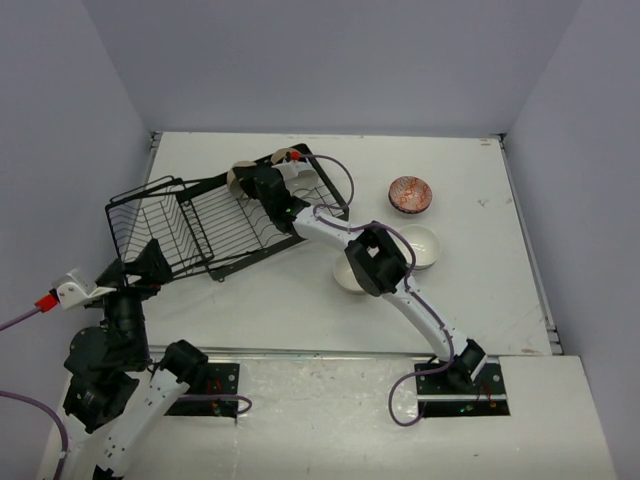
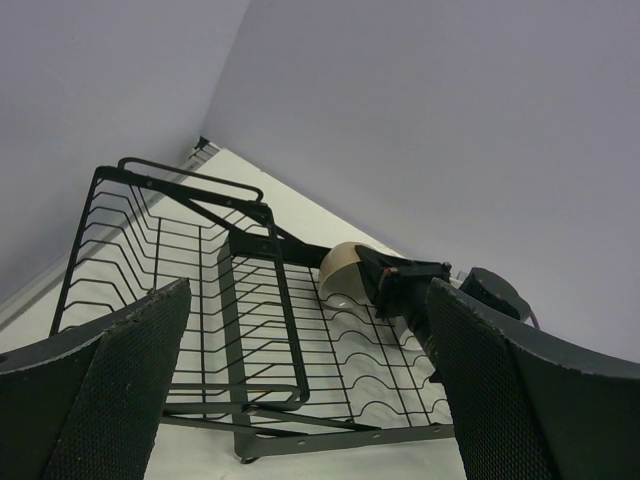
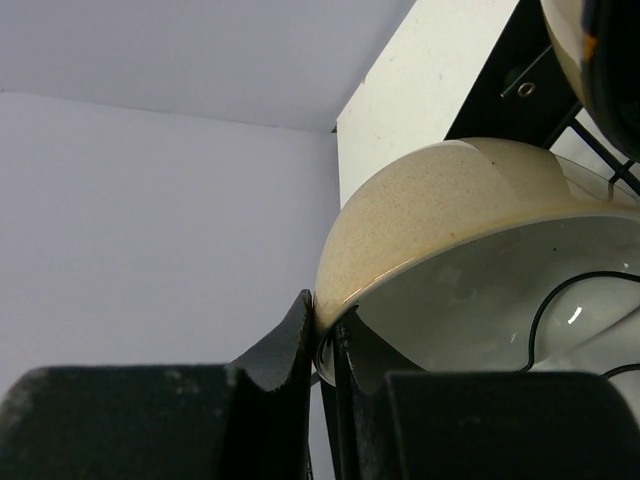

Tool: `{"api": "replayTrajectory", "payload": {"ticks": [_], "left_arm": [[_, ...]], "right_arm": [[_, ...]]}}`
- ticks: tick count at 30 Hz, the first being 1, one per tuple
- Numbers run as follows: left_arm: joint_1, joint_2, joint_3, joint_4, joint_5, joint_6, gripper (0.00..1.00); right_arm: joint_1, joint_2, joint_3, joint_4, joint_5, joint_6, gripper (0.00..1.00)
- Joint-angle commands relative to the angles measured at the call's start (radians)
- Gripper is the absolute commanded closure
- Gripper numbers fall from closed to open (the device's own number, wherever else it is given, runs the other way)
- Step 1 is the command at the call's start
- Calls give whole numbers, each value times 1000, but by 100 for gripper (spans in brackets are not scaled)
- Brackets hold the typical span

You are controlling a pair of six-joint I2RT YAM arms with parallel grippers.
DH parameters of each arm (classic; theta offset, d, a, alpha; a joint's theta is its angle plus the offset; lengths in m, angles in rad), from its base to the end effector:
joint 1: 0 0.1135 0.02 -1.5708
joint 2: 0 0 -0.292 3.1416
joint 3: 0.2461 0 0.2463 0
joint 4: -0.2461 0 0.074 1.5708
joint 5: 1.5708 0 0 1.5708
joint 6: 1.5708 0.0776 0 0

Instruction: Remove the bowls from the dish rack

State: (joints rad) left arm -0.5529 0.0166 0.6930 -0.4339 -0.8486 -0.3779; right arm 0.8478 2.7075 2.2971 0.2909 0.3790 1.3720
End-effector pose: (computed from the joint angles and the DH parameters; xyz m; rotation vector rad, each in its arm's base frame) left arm 0.0292 0.0504 0.3448 -0.5973 1.2823 -0.2078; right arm 0.4668 0.4856 0.1786 0.7812 1.7004 1.3084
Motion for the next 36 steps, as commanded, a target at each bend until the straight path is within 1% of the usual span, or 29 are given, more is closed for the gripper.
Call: {"api": "replayTrajectory", "payload": {"ticks": [1, 5, 8, 12, 19, 21, 23, 24, 28, 36], "left_arm": [[-5, -9, -4, 30, 2, 30, 0], [-10, -9, -4, 32, 6, 31, 0], [-12, -9, -6, 30, 8, 34, 0], [-15, -9, -6, 30, 11, 37, 0], [-15, -6, -6, 34, 8, 42, 0], [-15, -6, -6, 32, 8, 43, 0], [-15, -4, -6, 32, 5, 43, 0], [-15, -3, -4, 32, 5, 45, 0], [-15, -1, -4, 32, 5, 45, 0], [-15, 2, -4, 32, 2, 47, 0]], "right_arm": [[0, 24, 44, 48, -8, 10, 100], [-3, 26, 29, 106, -22, -17, 100], [-6, 23, -7, 217, -52, -74, 100], [-16, 20, -65, 402, -144, -158, 100], [-50, -5, -145, 545, -305, -215, 100], [-58, -2, -153, 600, -359, -203, 100], [-69, 6, -157, 661, -379, -206, 100], [-70, 6, -157, 677, -423, -206, 100], [-84, 6, -154, 741, -506, -221, 100], [-108, 15, -133, 807, -641, -222, 100]]}}
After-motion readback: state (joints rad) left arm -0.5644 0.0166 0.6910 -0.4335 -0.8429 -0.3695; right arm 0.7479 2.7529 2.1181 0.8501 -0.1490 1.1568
